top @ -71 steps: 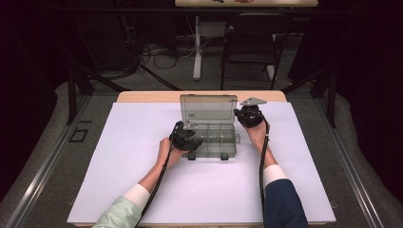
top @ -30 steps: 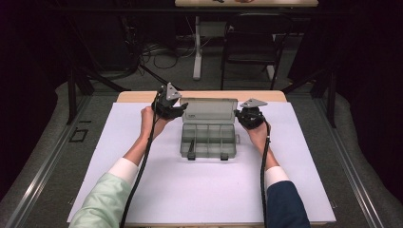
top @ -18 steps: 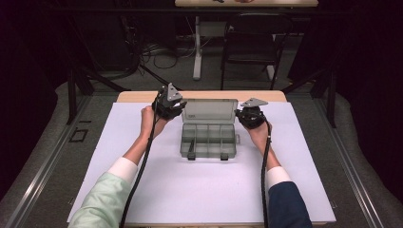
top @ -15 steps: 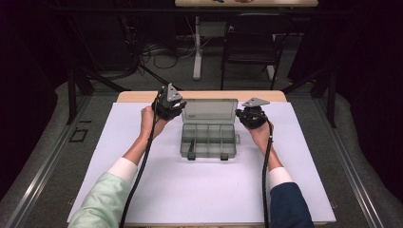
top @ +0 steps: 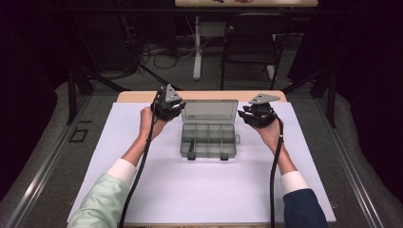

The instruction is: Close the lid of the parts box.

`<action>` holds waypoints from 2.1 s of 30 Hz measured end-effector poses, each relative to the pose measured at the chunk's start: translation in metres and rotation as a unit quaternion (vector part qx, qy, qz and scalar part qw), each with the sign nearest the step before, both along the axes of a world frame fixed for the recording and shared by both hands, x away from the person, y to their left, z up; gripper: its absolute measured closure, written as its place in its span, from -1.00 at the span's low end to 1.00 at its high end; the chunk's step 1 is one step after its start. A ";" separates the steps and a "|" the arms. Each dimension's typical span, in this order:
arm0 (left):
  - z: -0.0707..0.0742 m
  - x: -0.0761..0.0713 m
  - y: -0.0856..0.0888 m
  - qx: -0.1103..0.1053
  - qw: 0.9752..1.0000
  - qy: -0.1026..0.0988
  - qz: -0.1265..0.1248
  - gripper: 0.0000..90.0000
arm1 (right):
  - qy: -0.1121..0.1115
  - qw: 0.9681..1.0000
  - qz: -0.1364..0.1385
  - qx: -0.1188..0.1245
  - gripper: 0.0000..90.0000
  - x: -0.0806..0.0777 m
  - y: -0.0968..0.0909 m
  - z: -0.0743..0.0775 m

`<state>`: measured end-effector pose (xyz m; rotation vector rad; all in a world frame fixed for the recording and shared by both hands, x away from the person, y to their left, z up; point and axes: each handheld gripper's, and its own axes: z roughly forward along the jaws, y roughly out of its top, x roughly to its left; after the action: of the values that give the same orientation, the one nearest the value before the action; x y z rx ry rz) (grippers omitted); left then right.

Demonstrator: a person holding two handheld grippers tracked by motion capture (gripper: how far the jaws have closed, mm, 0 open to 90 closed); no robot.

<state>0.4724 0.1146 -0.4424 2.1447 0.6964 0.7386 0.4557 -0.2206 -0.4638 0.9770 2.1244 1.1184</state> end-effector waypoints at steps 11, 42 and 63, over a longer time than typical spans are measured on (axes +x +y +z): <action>0.000 -0.004 0.002 0.000 1.000 0.004 -0.007 0.63 | -0.011 1.000 0.010 -0.012 0.53 0.009 0.021 0.018; -0.010 -0.032 0.007 -0.005 0.999 0.018 -0.033 0.59 | -0.032 0.998 0.017 -0.044 0.59 -0.029 0.027 0.009; -0.015 -0.045 0.009 -0.004 0.998 0.025 -0.052 0.40 | -0.049 0.997 0.014 -0.063 0.58 -0.048 0.030 0.000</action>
<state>0.4276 0.1235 -0.4578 2.1816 0.6065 0.6270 0.4075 -0.1910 -0.4641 0.8203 2.1073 1.0114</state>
